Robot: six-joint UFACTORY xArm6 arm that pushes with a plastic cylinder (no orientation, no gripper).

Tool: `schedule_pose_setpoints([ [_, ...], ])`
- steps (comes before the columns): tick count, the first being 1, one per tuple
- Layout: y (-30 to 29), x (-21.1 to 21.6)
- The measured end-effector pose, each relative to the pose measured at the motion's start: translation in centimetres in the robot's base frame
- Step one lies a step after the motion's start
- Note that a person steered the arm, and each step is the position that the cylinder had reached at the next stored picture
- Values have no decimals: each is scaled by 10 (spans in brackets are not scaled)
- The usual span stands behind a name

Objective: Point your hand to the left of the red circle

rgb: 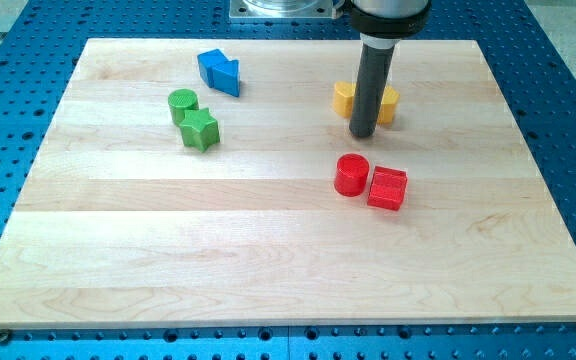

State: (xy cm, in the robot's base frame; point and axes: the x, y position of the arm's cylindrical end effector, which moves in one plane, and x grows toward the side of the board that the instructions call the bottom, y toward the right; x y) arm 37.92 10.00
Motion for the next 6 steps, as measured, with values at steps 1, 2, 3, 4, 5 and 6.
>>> schedule_pose_setpoints([
  [1, 13, 1],
  [2, 32, 0],
  [3, 36, 21],
  [4, -26, 33],
  [5, -83, 56],
  [6, -118, 67],
])
